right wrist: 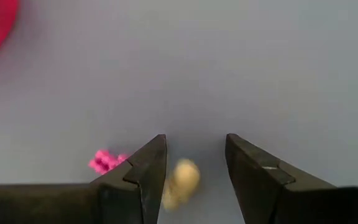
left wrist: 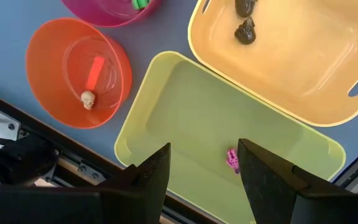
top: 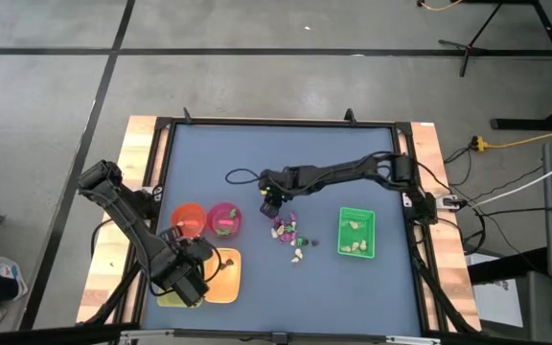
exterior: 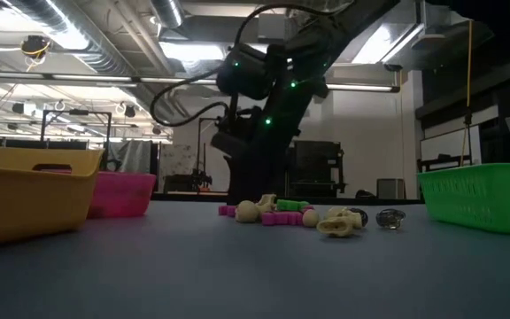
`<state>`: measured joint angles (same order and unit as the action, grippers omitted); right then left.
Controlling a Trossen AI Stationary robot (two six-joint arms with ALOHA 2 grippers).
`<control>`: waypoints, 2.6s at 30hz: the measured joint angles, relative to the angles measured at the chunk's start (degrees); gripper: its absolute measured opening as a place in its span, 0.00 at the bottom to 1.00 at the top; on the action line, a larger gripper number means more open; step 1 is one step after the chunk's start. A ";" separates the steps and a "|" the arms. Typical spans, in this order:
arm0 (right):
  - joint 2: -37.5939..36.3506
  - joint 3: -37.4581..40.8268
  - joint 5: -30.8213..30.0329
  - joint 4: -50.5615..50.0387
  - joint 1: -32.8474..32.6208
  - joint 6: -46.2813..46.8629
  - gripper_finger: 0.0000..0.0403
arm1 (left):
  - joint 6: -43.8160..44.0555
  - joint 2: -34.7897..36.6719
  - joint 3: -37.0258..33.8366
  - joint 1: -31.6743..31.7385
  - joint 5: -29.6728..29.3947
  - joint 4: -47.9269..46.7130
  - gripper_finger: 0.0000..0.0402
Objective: Sort Halloween decoration
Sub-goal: Put white skull toy into the orange bowl
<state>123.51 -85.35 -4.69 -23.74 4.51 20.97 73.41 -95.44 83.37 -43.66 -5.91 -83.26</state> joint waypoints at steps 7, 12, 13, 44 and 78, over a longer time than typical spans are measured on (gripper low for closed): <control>0.78 -0.21 -0.30 -0.08 0.00 0.02 0.42 | 0.00 0.00 0.00 0.00 -0.01 0.18 0.42; 0.85 -0.20 -0.14 -0.10 0.00 -0.28 0.42 | 0.04 0.00 0.00 0.00 -0.01 0.22 0.42; 0.85 -0.25 -0.10 -0.16 0.00 -0.37 0.42 | 0.02 0.00 0.00 0.00 -0.01 0.22 0.42; 1.72 -8.65 1.46 -18.56 -0.04 -2.23 0.42 | 0.17 0.00 0.00 0.02 0.00 0.48 0.42; 2.44 -8.63 9.66 -8.94 0.04 -2.52 0.11 | -0.07 0.00 0.04 0.04 -23.47 2.02 0.42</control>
<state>125.95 -93.97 4.97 -32.68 4.56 18.45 73.34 -95.44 83.42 -43.62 -29.38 -81.25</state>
